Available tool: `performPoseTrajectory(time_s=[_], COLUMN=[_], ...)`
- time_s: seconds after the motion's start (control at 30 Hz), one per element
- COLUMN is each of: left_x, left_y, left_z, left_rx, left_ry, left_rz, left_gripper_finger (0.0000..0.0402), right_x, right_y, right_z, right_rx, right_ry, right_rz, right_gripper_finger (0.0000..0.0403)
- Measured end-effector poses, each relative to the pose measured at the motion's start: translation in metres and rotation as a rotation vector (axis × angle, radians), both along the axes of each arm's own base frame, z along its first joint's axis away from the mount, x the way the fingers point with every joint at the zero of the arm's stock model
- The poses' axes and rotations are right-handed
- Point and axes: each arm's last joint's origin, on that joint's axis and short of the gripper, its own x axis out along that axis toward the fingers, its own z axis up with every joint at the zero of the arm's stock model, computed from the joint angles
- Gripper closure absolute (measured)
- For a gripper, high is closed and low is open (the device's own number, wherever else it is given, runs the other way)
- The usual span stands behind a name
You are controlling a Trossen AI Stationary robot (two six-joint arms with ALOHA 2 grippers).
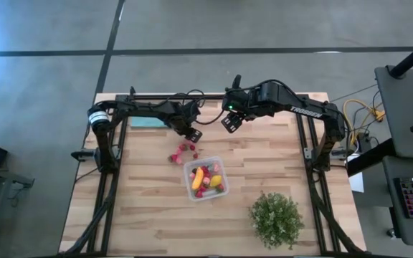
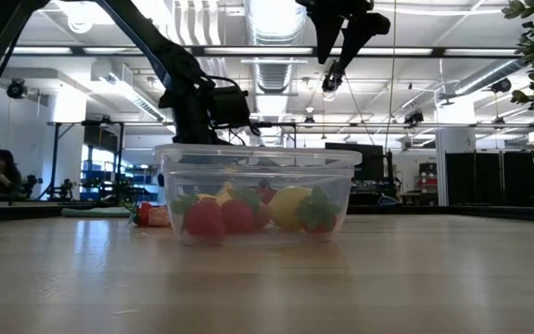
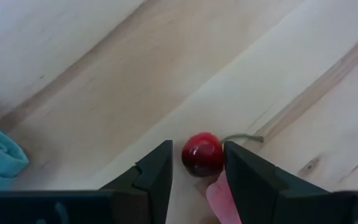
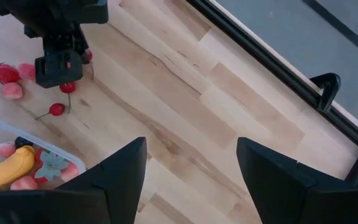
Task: Pick and placing Produce into tupperware
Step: Put the red cherry into the transparent bin
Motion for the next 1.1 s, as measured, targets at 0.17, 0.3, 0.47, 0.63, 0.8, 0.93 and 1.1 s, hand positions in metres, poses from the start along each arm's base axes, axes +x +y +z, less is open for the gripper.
performPoseTrajectory(time_s=[0.17,0.3,0.47,0.63,0.8,0.93,1.1], left_x=[-0.001,-0.001,-0.001,0.001,0.002,0.002,0.0], left_y=[-0.001,-0.001,-0.001,0.0,0.001,-0.001,-0.014], left_z=[-0.001,-0.001,-0.001,0.0,0.001,0.007,0.036], left_rx=[-0.006,-0.003,0.015,0.034,0.047,0.003,-0.063], left_ry=[0.014,0.014,0.02,-0.002,-0.019,-0.063,-0.202], left_rz=[-0.006,-0.008,-0.026,-0.039,-0.05,-0.073,-0.188], left_gripper_finger=[0.0274,0.0274,0.0294,0.0329,0.034,0.0341,0.0341], right_x=[0.0,0.0,0.0,0.0,0.0,0.0,-0.001], right_y=[0.0,0.0,0.0,0.0,0.0,0.0,0.0], right_z=[0.0,0.0,0.0,0.0,0.0,0.0,-0.001], right_rx=[-0.015,-0.018,-0.018,-0.018,-0.018,-0.018,-0.009], right_ry=[0.004,0.005,0.005,0.006,0.006,0.007,0.016], right_rz=[-0.002,-0.003,-0.003,-0.003,-0.003,-0.003,-0.004], right_gripper_finger=[0.0161,0.0163,0.0163,0.0163,0.0163,0.0163,0.0163])
